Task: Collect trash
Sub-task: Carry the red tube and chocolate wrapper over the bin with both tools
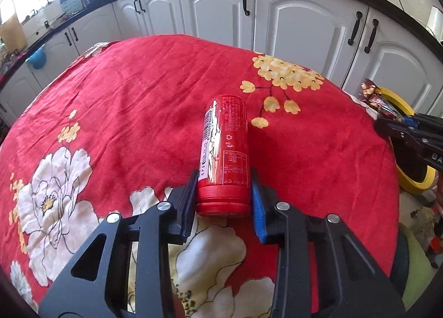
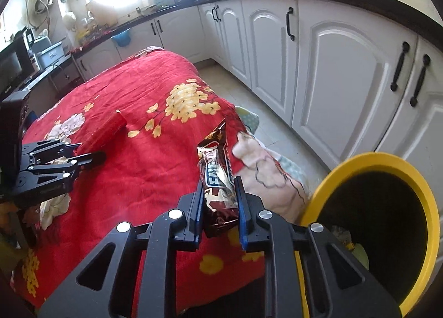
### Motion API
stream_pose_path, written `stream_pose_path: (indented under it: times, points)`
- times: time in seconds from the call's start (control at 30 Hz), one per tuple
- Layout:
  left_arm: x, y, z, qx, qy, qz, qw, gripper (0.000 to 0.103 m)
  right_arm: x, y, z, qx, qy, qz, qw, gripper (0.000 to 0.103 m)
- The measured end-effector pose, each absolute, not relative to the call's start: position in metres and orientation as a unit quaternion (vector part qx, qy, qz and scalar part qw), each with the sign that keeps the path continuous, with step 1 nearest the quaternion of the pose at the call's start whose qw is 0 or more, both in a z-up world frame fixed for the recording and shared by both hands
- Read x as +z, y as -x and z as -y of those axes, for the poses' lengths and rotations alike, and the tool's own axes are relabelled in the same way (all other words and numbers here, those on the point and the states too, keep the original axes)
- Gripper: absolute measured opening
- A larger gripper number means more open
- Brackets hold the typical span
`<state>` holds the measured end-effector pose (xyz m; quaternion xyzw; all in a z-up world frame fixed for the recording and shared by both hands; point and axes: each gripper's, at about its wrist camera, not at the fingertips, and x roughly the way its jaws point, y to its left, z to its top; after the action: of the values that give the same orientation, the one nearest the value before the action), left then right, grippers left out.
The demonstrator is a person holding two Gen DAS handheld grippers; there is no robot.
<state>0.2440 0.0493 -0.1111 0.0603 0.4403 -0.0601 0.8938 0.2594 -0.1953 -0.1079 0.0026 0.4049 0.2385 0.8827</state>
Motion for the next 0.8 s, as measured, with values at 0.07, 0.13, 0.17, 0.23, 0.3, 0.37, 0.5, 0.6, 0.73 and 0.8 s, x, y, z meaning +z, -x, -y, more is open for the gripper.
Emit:
stream_pose_path:
  times: [0.07, 0.13, 0.17, 0.23, 0.3, 0.37, 0.5, 0.6, 0.73, 0.8]
  points:
    - [-0.110, -0.244, -0.050, -0.057, -0.053, -0.442, 0.894, 0.027, -0.108, -0.254, 0.201, 0.235, -0.008, -0.405, 0.884, 0.019]
    - [-0.109, -0.242, -0.049, -0.056, -0.046, -0.443, 0.894, 0.027, -0.108, -0.249, 0.204, 0.233, -0.012, -0.404, 0.884, 0.019]
    - [-0.108, -0.241, -0.048, -0.056, -0.044, -0.444, 0.893, 0.027, -0.108, -0.245, 0.207, 0.233, -0.015, -0.403, 0.885, 0.019]
    - [-0.106, -0.238, -0.043, -0.059, -0.043, -0.442, 0.894, 0.026, -0.107, -0.240, 0.213, 0.233, -0.023, -0.400, 0.886, 0.019]
    - [-0.105, -0.236, -0.039, -0.064, -0.041, -0.439, 0.895, 0.026, -0.105, -0.234, 0.221, 0.231, -0.030, -0.397, 0.888, 0.019]
    - [-0.103, -0.232, -0.031, -0.070, -0.040, -0.436, 0.896, 0.026, -0.103, -0.229, 0.228, 0.227, -0.036, -0.394, 0.890, 0.019]
    - [-0.100, -0.229, -0.015, -0.085, -0.038, -0.431, 0.898, 0.026, -0.100, -0.221, 0.245, 0.217, -0.049, -0.390, 0.893, 0.019]
    - [-0.095, -0.226, 0.002, -0.101, -0.039, -0.425, 0.899, 0.026, -0.098, -0.218, 0.258, 0.208, -0.056, -0.387, 0.896, 0.019]
    - [-0.090, -0.223, 0.025, -0.120, -0.040, -0.418, 0.900, 0.026, -0.095, -0.214, 0.277, 0.195, -0.066, -0.383, 0.901, 0.019]
    - [-0.087, -0.222, 0.036, -0.129, -0.042, -0.414, 0.900, 0.026, -0.095, -0.211, 0.286, 0.188, -0.069, -0.380, 0.903, 0.019]
